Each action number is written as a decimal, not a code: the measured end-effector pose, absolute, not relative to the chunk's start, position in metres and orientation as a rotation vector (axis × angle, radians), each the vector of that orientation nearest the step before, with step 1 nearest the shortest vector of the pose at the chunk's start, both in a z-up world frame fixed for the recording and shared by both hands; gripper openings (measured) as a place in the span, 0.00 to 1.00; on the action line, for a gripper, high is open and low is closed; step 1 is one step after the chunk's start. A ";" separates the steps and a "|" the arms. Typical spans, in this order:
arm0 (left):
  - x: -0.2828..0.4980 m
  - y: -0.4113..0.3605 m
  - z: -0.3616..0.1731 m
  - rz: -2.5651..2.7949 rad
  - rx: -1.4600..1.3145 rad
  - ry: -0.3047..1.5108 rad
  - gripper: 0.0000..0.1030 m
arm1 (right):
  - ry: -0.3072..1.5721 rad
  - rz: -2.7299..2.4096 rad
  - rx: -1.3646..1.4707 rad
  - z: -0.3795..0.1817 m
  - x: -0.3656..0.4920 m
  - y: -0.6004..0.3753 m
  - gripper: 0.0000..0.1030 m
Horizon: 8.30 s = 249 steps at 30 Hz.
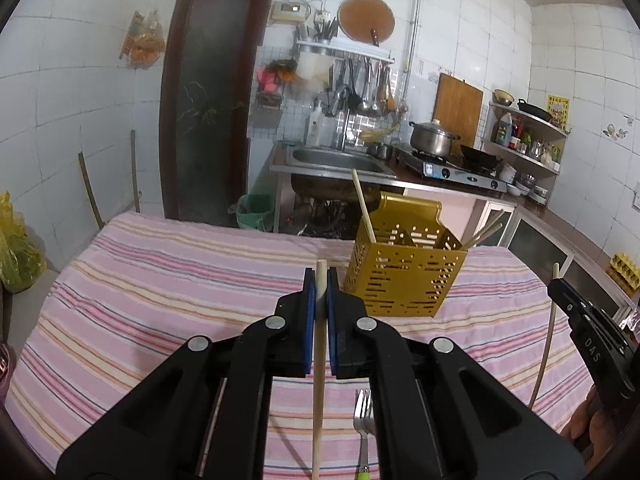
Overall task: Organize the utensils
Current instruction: 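Carry both chopsticks over the yellow holder and open both tools to drop them, then lower both tools to the utensils and close the right tool on the blue-handled utensil, then close the left tool on the metal spoon while the right tool holds the blue utensil, then carry the spoon and blue utensil over the holder and open both tools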
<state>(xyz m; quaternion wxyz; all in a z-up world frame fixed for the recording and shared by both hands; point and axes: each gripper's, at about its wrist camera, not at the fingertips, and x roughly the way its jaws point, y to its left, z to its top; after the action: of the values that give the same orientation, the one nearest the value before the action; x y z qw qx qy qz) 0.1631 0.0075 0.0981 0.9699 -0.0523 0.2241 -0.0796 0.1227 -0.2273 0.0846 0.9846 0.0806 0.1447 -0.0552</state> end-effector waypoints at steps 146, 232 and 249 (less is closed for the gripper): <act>0.212 -0.024 -0.051 -0.164 0.024 0.871 0.95 | 0.868 -0.097 0.033 -0.040 0.205 -0.225 0.07; 0.174 -0.016 0.042 -0.081 0.048 0.569 0.33 | 0.436 -0.102 0.128 0.024 0.157 -0.239 0.07; 0.163 -0.010 0.066 -0.124 0.035 0.469 0.33 | 0.361 -0.117 0.131 0.028 0.149 -0.235 0.07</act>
<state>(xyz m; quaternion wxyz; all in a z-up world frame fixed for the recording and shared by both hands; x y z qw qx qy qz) 0.1635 -0.0097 0.0664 0.9705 0.0175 0.2324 -0.0612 0.1493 -0.2349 0.0280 0.9799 0.0652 0.1792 -0.0579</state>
